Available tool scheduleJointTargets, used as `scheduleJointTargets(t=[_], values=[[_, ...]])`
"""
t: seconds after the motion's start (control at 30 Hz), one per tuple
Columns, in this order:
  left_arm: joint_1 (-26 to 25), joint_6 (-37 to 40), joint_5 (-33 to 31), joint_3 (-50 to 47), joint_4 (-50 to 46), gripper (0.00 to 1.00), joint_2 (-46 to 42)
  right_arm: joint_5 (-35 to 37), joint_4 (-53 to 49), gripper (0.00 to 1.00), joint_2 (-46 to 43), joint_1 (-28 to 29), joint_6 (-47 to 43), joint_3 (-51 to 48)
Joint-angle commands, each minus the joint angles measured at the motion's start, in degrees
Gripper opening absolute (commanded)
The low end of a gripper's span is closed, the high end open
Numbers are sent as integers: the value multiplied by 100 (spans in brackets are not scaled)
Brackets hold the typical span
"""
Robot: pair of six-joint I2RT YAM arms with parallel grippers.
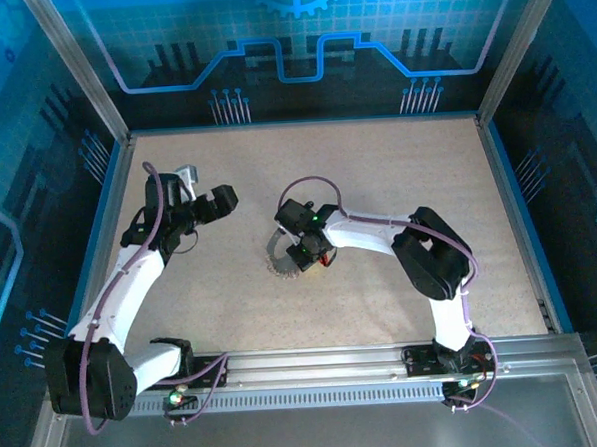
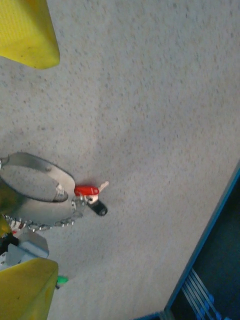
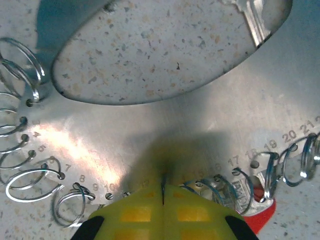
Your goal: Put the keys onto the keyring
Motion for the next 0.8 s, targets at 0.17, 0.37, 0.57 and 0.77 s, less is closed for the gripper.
scheduleJointTargets(t=[0.17,0.37,0.57,0.77], values=[[-284,757,1597,-1154,2514,88,-688,-113,-11,0,-1286,-123,-878,-133],[-993,2115,2520,-1530,3105,83,-951,-586,327,0,-2099,-186,-1609,-437],[-1360,3504,2979,-1548,2603,64,-1152,-1213,308,0,-2758,-282,-2066,-551],[-1546,3997,3135,-1440,2147,61,-1086,-1885,637,0,-3424,-409,-2178,-871]])
